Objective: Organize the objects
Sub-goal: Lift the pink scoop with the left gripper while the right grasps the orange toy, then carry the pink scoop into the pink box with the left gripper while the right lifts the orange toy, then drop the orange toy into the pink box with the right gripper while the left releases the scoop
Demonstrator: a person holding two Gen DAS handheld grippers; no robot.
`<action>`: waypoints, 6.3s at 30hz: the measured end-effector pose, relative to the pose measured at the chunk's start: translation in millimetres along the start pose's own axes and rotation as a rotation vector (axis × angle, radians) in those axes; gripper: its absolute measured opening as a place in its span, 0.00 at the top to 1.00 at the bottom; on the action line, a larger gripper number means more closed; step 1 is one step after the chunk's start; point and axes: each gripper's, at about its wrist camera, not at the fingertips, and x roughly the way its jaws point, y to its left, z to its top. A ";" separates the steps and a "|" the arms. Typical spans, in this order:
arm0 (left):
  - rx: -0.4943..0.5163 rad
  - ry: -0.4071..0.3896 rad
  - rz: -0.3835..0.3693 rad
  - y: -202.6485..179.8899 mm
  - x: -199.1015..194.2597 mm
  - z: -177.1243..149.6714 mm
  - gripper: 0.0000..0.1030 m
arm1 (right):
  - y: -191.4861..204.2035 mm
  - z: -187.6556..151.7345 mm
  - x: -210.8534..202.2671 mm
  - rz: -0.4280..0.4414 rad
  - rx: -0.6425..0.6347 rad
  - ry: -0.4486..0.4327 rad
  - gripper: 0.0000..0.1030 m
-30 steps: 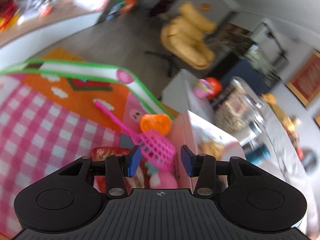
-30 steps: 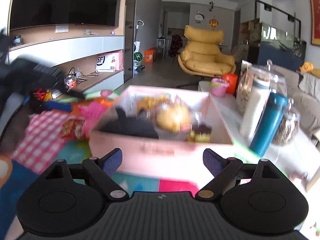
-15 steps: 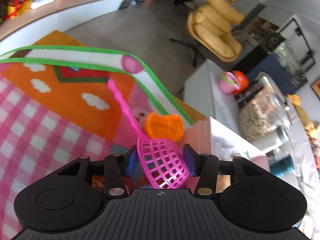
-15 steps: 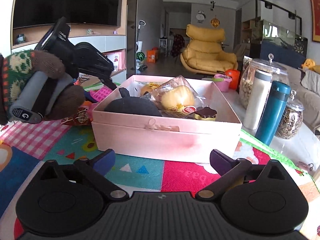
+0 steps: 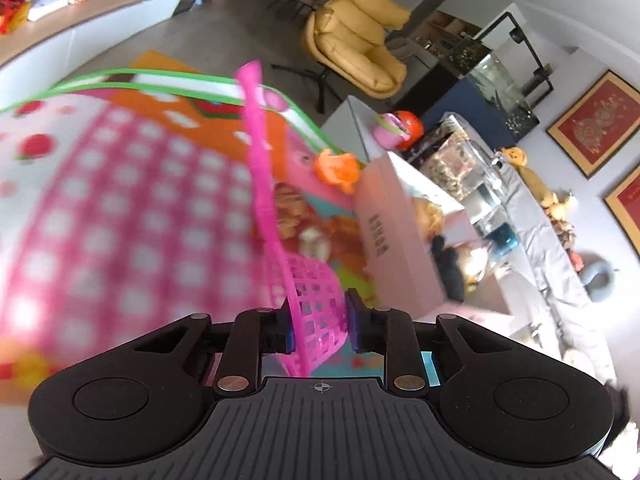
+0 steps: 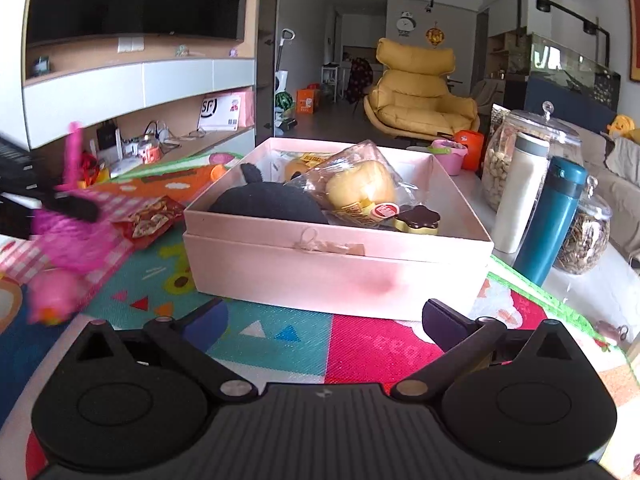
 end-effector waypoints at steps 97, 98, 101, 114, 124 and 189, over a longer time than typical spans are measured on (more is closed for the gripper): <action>-0.014 -0.117 -0.079 39.2 -5.5 -45.7 0.72 | 96.9 13.7 -8.2 0.166 -0.179 0.243 0.48; -0.011 -0.114 -0.080 37.9 -6.0 -46.0 0.72 | 95.5 13.3 -9.4 0.161 -0.180 0.242 0.48; -0.003 -0.111 -0.091 31.0 -9.4 -46.0 0.72 | 90.5 11.7 -14.5 0.154 -0.180 0.240 0.48; 0.082 -0.108 -0.161 -28.3 -24.1 -46.4 0.72 | 55.1 12.8 -50.2 0.148 -0.123 0.179 0.48; 0.162 -0.059 -0.186 -76.7 -12.8 -39.8 0.72 | 27.8 8.4 -74.9 0.135 -0.072 0.084 0.48; 0.426 -0.167 0.006 -79.9 -24.3 -40.3 0.72 | -94.5 145.0 -5.2 0.089 0.206 -0.026 0.42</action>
